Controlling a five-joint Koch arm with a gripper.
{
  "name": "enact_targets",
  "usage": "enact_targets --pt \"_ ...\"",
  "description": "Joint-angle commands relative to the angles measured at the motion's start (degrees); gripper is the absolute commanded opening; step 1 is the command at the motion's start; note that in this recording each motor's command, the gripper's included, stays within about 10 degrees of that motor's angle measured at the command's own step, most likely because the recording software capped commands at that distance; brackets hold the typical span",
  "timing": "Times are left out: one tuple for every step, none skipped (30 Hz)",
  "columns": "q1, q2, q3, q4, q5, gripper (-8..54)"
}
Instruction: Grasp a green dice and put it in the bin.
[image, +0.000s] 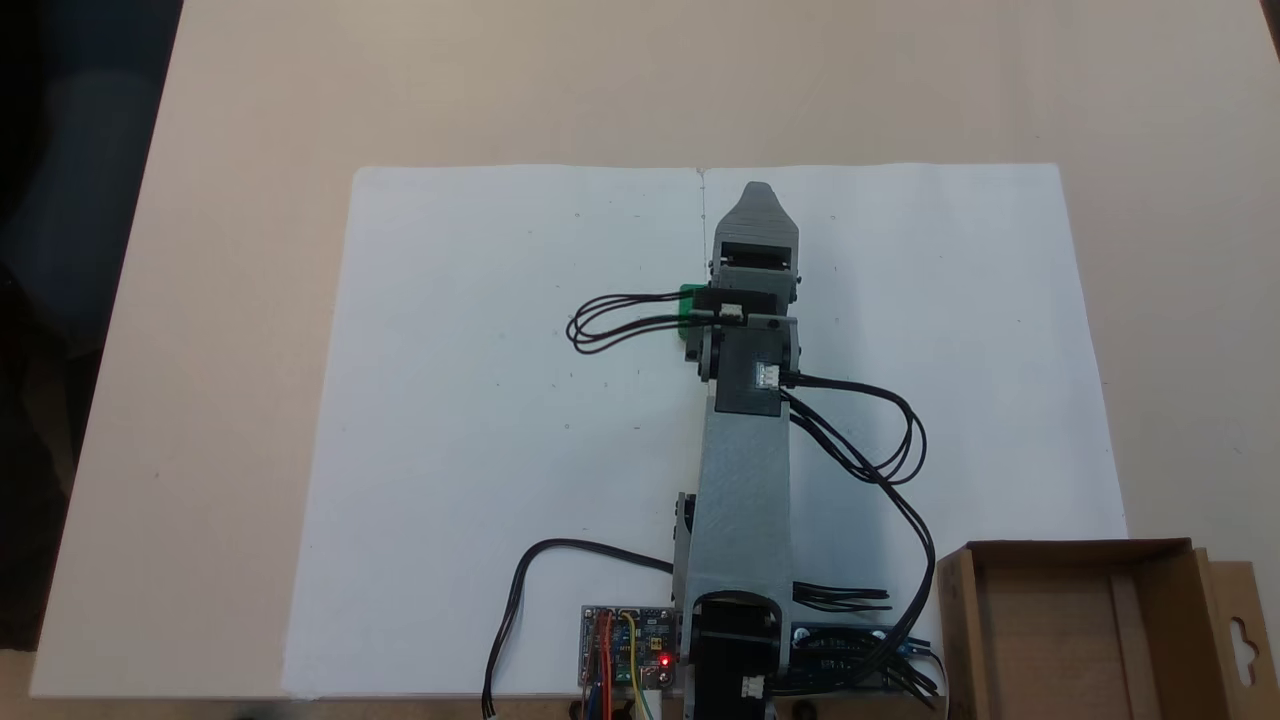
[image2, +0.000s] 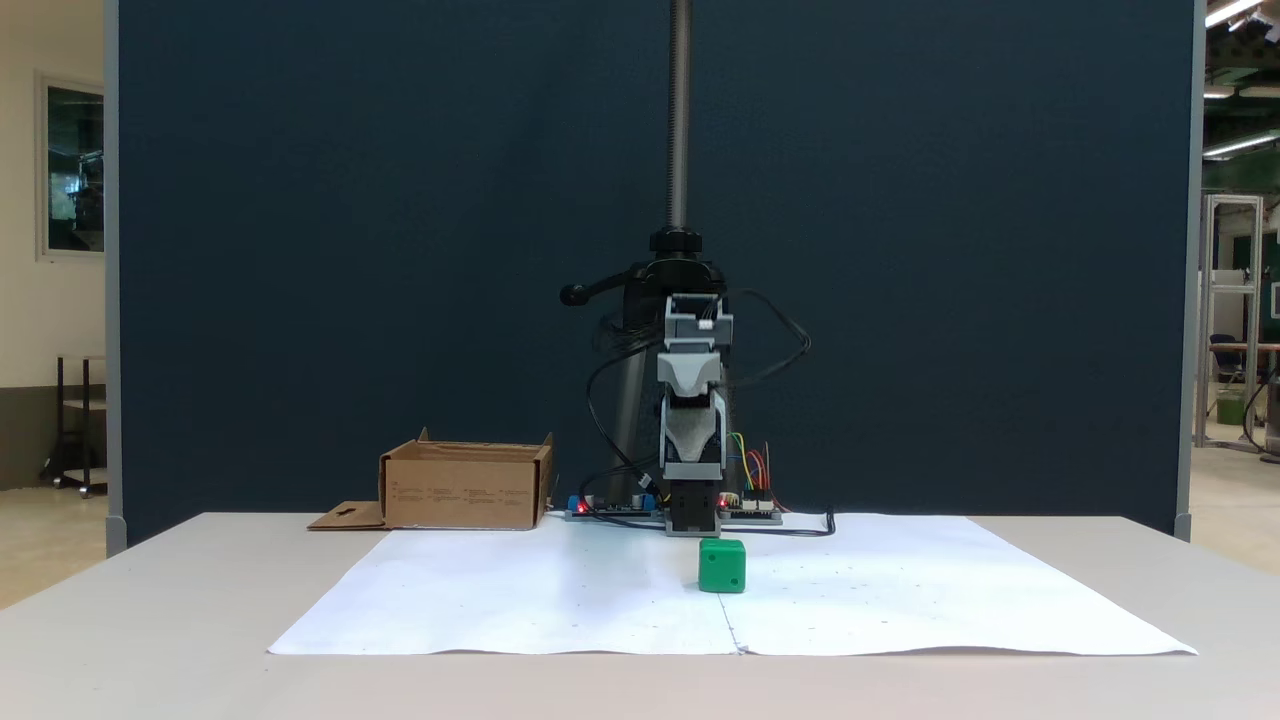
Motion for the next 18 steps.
enact_targets --pt "-0.26 2.72 -6.77 9.03 2.64 43.4" --pt "-0.88 1.32 -8.61 12.02 2.64 43.4" --pt "-1.67 -0.18 -10.20 15.27 2.64 43.3" --pt "-2.11 -1.76 -11.60 18.00 2.64 43.3" --pt "-2.20 -3.87 -13.10 20.72 2.64 43.3" --pt "-2.72 -6.42 -15.03 23.89 2.64 43.3" --pt "-3.34 -9.23 -17.05 26.96 2.64 43.4" --pt "-4.04 -11.95 -18.54 30.30 2.64 43.5" --pt "-4.83 -14.15 -19.95 32.59 2.72 43.4" --pt "-5.19 -16.26 -21.09 35.66 2.90 43.4" --pt "-5.19 -18.37 -22.24 38.48 3.52 43.4" --pt "-5.27 -20.13 -22.76 41.29 3.78 43.5" --pt "-5.36 -21.53 -23.03 43.66 4.04 43.5" --pt "-5.45 -22.15 -23.20 46.47 5.01 43.5" --pt "-5.63 -22.50 -23.47 48.69 5.63 43.5" --pt "-5.80 -23.20 -24.26 48.60 6.86 43.4" --pt "-6.15 -24.17 -25.58 48.60 8.79 43.4" --pt "-6.59 -24.35 -26.54 48.25 10.63 43.2"
